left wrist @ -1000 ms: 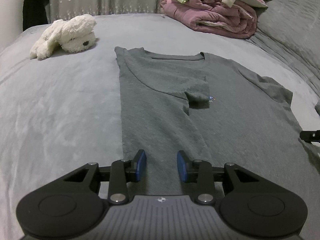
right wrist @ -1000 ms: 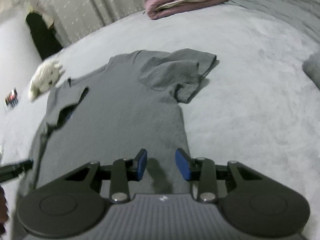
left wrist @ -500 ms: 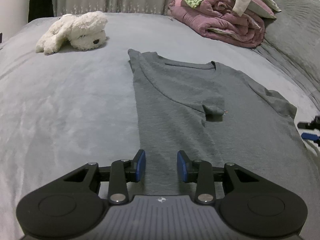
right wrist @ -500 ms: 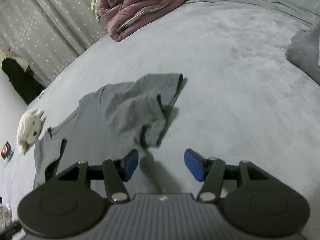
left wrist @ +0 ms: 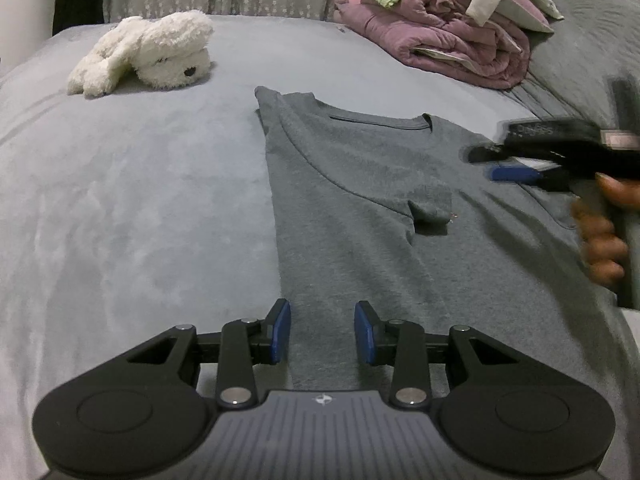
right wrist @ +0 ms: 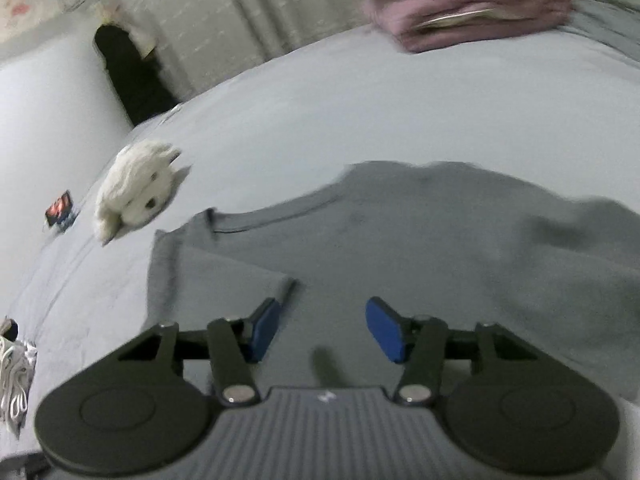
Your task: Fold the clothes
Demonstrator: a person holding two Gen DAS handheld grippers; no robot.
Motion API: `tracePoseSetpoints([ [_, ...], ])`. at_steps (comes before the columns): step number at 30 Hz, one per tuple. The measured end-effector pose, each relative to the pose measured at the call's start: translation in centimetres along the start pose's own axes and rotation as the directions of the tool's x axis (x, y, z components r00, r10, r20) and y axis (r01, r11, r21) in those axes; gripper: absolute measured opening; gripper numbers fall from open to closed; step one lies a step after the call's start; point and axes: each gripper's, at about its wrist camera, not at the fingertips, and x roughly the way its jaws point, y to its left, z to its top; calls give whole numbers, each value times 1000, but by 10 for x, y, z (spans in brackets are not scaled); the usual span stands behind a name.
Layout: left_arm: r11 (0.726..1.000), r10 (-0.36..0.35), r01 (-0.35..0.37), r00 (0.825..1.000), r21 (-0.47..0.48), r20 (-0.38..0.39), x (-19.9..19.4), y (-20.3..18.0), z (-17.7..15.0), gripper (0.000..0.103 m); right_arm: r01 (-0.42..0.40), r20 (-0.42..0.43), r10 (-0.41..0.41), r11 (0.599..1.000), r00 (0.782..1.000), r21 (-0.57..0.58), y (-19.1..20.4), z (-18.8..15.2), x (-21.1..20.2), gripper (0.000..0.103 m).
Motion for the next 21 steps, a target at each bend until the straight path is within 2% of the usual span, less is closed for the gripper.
tracePoseSetpoints([
  [1, 1000, -1, 1, 1000, 1, -1, 0, 0, 0, 34, -3, -8, 3, 1000, 1000, -21, 12, 4, 15, 46],
  [4, 1000, -5, 5, 1000, 13, -2, 1, 1, -2, 34, 4, -32, -7, 995, 999, -105, 40, 8, 47, 35],
  [5, 1000, -7, 7, 1000, 17, -1, 1, 1, -2, 34, 17, -41, -23, 990, 999, -137, 47, 7, 53, 21],
  [6, 1000, -8, 9, 1000, 19, -2, 0, 1, -2, 35, 38, -41, -46, 984, 998, -176, 55, 4, 56, 11],
  [8, 1000, -11, 11, 1000, 16, -5, 0, 2, -2, 35, 75, -25, -83, 967, 996, -243, 67, 1, 57, 6],
  [10, 1000, -12, 12, 1000, 16, -8, 0, 2, -2, 35, 126, 44, -118, 954, 992, -274, 73, 3, 47, 6],
  [12, 1000, -7, 7, 1000, 30, -9, 0, 0, -3, 35, 157, 97, -137, 956, 986, -246, 72, 7, 36, 6],
  [14, 999, 0, 0, 1000, 45, -8, 1, -2, -5, 37, 181, 103, -161, 955, 982, -236, 70, 7, 39, 6],
  [16, 998, 3, -3, 1000, 55, -7, 2, -3, -6, 38, 217, 80, -203, 936, 976, -277, 72, 1, 55, 6],
  [21, 999, -1, 1, 1000, 53, -12, 1, -2, -5, 38, 216, 88, -199, 937, 976, -273, 76, -9, 68, 7],
])
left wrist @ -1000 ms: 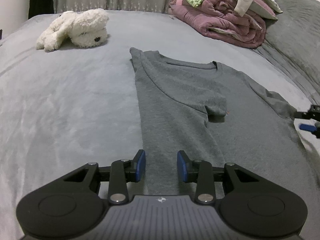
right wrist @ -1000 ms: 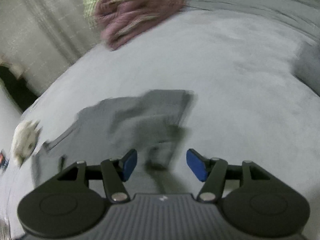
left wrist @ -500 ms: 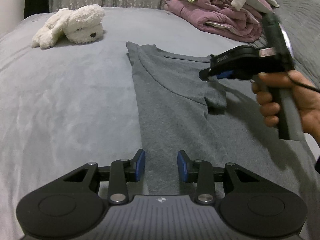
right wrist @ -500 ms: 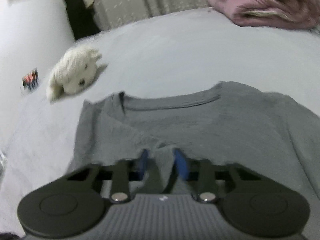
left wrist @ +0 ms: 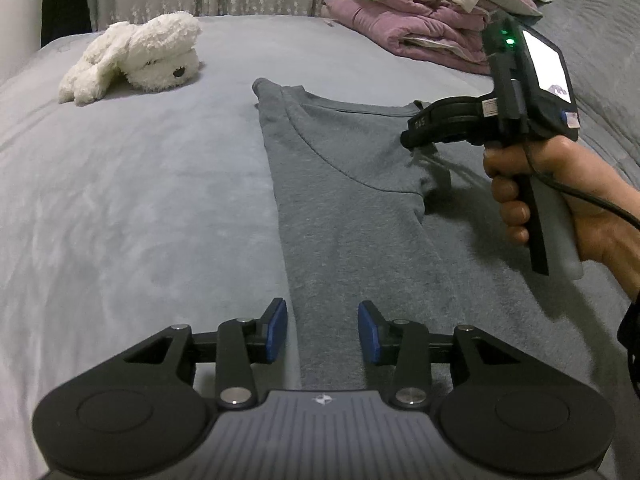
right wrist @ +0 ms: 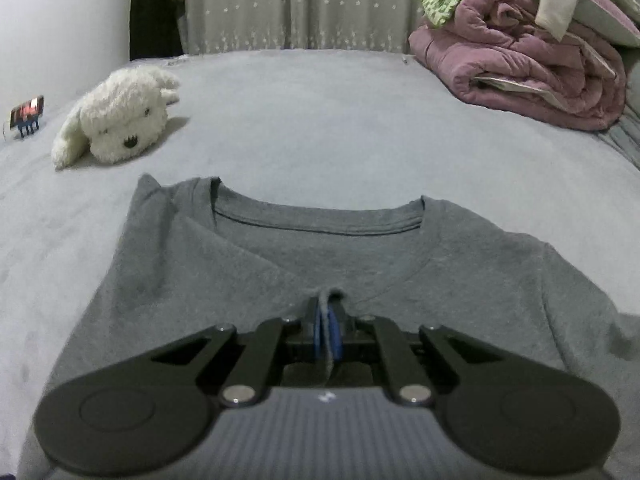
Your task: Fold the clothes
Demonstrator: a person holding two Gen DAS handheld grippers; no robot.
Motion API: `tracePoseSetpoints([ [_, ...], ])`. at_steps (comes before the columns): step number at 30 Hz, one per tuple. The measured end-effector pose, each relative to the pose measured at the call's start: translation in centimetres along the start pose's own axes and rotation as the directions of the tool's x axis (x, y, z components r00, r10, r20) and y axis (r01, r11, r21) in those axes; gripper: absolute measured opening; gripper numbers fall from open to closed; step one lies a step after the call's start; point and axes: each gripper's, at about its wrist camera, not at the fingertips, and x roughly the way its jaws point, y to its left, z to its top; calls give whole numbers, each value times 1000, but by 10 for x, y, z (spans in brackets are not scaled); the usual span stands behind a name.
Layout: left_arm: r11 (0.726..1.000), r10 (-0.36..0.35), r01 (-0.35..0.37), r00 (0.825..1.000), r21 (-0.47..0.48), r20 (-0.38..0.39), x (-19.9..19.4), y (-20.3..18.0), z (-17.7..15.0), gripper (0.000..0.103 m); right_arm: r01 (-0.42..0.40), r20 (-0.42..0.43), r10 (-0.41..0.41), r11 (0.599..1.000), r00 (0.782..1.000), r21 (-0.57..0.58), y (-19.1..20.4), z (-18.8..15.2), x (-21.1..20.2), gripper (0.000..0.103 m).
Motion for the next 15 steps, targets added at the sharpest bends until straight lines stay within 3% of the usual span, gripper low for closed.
tracePoseSetpoints([
  [5, 999, -9, 8, 1000, -48, -13, -4, 9, 4, 38, 10, 59, -12, 999, 998, 36, -12, -2, -30, 18],
  [9, 998, 2, -4, 1000, -66, -20, -3, 12, 6, 38, -98, 89, 94, 994, 992, 42, -7, -15, -69, 20],
  [15, 999, 16, -17, 1000, -29, -27, -3, 8, 4, 38, -224, 40, 224, 974, 974, -8, 17, -45, -96, 20],
])
